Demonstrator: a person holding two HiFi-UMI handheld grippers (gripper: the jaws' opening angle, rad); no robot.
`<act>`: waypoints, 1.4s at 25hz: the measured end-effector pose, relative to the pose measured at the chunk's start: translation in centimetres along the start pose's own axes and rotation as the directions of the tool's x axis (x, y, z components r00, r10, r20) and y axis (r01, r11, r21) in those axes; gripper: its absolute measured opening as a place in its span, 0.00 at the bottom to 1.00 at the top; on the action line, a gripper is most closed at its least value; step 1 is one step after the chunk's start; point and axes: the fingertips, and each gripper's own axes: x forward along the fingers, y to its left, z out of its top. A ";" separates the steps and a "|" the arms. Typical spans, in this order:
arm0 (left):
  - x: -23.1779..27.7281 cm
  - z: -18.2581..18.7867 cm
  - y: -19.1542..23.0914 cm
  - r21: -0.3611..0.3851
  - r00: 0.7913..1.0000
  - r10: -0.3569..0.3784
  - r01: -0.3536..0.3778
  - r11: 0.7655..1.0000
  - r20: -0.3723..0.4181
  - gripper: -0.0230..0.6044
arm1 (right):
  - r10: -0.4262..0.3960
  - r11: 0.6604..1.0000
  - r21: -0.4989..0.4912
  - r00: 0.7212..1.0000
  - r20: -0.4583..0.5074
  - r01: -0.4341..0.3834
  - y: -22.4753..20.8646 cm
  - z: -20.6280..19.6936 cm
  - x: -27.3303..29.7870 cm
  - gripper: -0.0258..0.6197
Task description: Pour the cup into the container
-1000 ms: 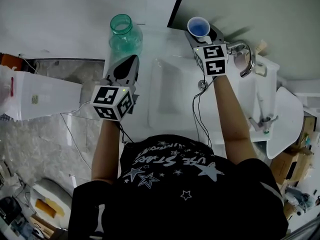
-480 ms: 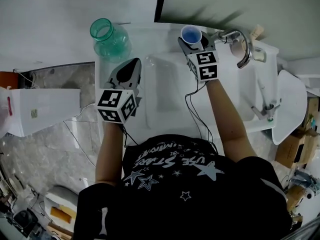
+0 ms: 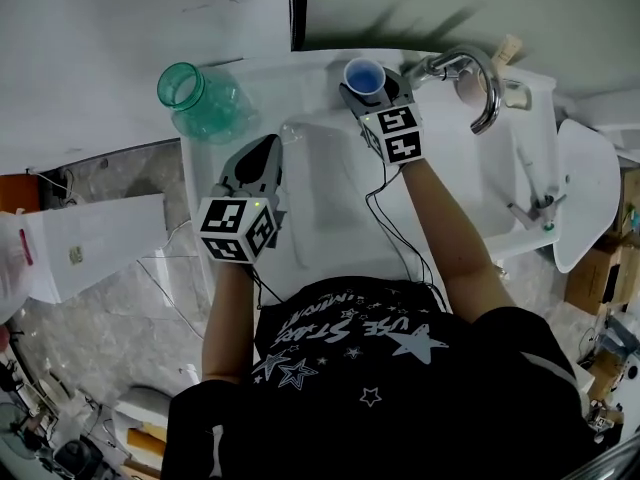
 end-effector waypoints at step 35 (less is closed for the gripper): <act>-4.5 -0.4 -5.5 0.034 0.999 0.011 -0.012 0.999 0.042 0.05 | -0.028 0.999 0.036 0.999 -0.039 0.029 1.1 -2.5 -8.3 0.43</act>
